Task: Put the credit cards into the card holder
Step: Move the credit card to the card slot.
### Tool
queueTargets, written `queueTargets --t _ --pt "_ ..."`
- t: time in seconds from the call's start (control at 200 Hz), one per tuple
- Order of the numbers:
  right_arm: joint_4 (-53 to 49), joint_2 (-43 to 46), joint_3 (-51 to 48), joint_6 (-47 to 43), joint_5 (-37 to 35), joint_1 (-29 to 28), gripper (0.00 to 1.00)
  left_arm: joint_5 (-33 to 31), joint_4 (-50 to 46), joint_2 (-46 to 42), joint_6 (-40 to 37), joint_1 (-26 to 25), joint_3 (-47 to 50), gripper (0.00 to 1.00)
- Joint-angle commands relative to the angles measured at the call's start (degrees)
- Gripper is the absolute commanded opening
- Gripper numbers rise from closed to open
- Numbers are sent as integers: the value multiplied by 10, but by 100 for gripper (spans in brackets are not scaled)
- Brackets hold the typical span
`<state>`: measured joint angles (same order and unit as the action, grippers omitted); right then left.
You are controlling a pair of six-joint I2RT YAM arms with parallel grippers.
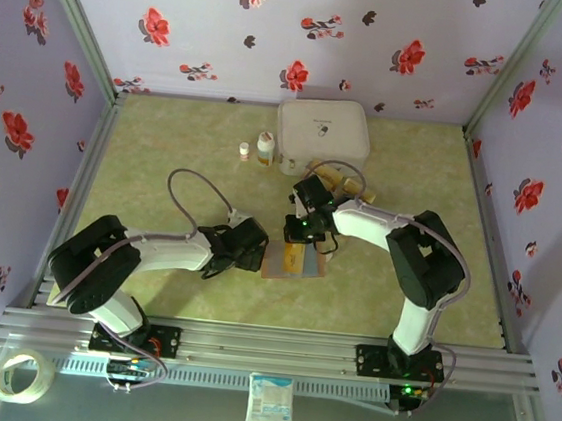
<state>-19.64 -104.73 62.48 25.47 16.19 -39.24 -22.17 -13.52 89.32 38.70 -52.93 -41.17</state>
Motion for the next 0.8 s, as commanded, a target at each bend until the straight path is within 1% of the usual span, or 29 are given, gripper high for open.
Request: queueTargets --t 0.0,0.795 --pt "-12 -6 11 -11 15 4 7 1 3 14 0 2 -11 100" --pt "-9 18 -22 -8 44 -6 1 1 5 21 0 2 -14 100"
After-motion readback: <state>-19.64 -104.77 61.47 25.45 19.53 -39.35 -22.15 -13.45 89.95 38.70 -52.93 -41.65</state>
